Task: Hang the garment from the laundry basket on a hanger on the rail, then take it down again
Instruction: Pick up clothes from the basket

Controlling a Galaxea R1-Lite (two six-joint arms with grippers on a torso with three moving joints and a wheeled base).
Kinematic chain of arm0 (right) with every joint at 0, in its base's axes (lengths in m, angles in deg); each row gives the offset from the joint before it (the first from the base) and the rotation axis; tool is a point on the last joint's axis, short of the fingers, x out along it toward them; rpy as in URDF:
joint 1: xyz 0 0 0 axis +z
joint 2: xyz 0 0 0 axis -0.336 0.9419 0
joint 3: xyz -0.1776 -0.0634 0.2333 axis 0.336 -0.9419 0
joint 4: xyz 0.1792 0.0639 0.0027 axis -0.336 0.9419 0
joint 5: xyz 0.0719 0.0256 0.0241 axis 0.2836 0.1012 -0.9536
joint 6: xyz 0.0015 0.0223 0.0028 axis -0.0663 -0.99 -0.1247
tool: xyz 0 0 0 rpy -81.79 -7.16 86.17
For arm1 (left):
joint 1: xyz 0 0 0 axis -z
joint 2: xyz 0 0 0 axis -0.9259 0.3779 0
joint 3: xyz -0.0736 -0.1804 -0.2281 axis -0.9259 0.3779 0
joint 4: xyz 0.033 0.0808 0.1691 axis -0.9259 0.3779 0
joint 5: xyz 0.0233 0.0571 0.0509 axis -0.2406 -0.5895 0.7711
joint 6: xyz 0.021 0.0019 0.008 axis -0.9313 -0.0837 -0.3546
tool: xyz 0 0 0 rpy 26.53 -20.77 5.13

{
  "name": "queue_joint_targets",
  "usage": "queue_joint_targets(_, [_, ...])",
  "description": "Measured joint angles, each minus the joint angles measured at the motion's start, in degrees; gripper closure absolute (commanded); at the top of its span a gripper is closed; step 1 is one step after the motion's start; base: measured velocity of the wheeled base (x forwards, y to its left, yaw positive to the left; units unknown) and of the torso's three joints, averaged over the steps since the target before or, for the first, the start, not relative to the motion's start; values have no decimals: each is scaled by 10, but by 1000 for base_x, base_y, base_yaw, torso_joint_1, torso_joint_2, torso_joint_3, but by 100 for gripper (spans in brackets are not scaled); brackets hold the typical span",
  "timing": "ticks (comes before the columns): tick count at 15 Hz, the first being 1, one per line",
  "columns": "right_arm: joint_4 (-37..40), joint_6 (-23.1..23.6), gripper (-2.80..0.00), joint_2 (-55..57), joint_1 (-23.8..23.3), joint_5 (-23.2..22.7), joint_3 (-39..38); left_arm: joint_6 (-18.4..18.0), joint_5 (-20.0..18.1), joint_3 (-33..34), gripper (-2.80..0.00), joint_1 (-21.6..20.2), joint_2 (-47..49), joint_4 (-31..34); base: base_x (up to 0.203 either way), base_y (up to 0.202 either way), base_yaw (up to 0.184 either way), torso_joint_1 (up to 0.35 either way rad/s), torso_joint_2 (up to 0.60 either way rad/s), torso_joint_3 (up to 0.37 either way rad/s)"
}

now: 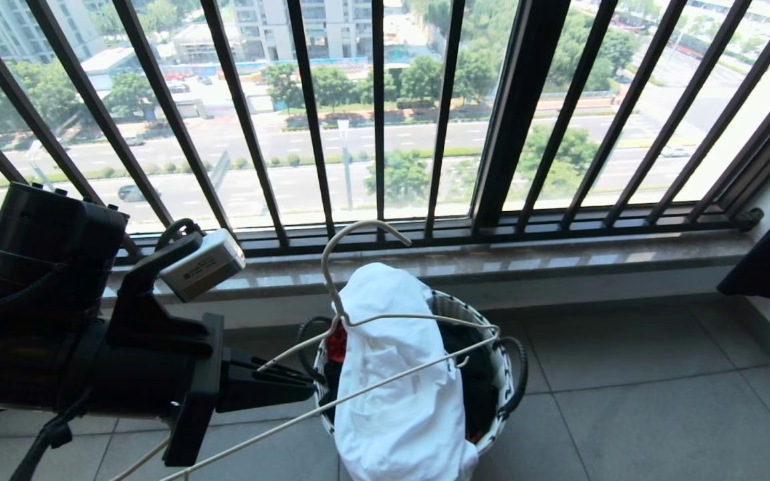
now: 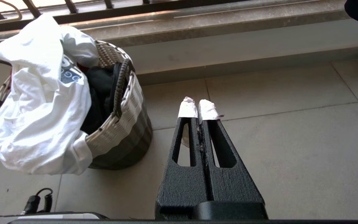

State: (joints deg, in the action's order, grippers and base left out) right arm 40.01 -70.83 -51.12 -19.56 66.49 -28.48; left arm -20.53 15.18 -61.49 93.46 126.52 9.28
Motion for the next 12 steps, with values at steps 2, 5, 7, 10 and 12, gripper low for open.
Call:
queue_joint_targets(2, [0,0,0,0,0,0,0,0,0,0,0,0,0,0,0,0,0,4,4,-195])
queue_joint_targets(5, [0,0,0,0,0,0,0,0,0,0,0,0,-1,0,0,0,0,3,5,-196])
queue_joint_targets(7, [0,0,0,0,0,0,0,0,0,0,0,-2,-2,0,0,0,0,5,5,-194])
queue_joint_targets(10, [0,0,0,0,0,0,0,0,1,-2,0,-9,-7,-1,0,0,0,0,3,-194])
queue_joint_targets(12, [0,0,0,0,0,0,0,1,1,-3,0,-10,-10,-1,0,0,0,1,4,-85])
